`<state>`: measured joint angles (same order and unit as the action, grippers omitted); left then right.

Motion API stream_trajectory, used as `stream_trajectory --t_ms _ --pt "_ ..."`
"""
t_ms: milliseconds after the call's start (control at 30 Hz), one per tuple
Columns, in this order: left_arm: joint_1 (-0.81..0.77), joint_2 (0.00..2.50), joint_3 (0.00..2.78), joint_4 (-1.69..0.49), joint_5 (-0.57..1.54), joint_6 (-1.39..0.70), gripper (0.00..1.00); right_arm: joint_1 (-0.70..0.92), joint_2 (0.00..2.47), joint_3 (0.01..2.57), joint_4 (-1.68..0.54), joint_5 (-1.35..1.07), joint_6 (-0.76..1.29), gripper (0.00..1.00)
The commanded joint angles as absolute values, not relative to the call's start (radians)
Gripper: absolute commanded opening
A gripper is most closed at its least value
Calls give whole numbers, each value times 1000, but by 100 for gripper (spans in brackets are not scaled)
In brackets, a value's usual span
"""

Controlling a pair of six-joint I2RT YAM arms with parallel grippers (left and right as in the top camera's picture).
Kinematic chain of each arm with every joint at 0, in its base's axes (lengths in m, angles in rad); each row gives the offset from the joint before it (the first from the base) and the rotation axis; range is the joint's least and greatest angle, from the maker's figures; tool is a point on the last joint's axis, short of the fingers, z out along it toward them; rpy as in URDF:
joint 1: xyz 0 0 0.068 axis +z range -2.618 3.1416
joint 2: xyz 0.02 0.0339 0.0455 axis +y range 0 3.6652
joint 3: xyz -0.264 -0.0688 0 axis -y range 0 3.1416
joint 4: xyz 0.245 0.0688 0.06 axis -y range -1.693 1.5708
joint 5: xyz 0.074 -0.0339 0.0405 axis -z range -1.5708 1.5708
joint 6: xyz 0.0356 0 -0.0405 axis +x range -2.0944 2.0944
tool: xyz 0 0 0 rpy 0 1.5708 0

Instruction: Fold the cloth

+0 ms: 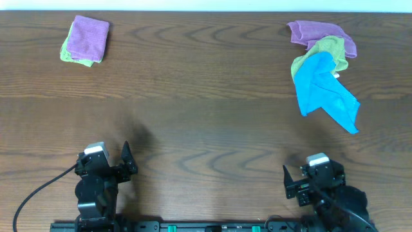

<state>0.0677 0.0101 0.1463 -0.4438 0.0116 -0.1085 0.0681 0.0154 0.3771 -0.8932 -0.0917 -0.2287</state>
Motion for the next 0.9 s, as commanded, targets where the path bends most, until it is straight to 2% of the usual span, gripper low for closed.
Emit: stream_trajectory --t_ms 0,267,867 --pt "63 4 128 -445 -3 -120 95 53 6 346 -890 -87 -240 99" --pt "63 4 128 -445 -3 -120 95 53 6 228 -894 -87 -240 99" --pt "63 4 128 -445 -3 -120 95 54 6 199 -866 -86 -241 99"
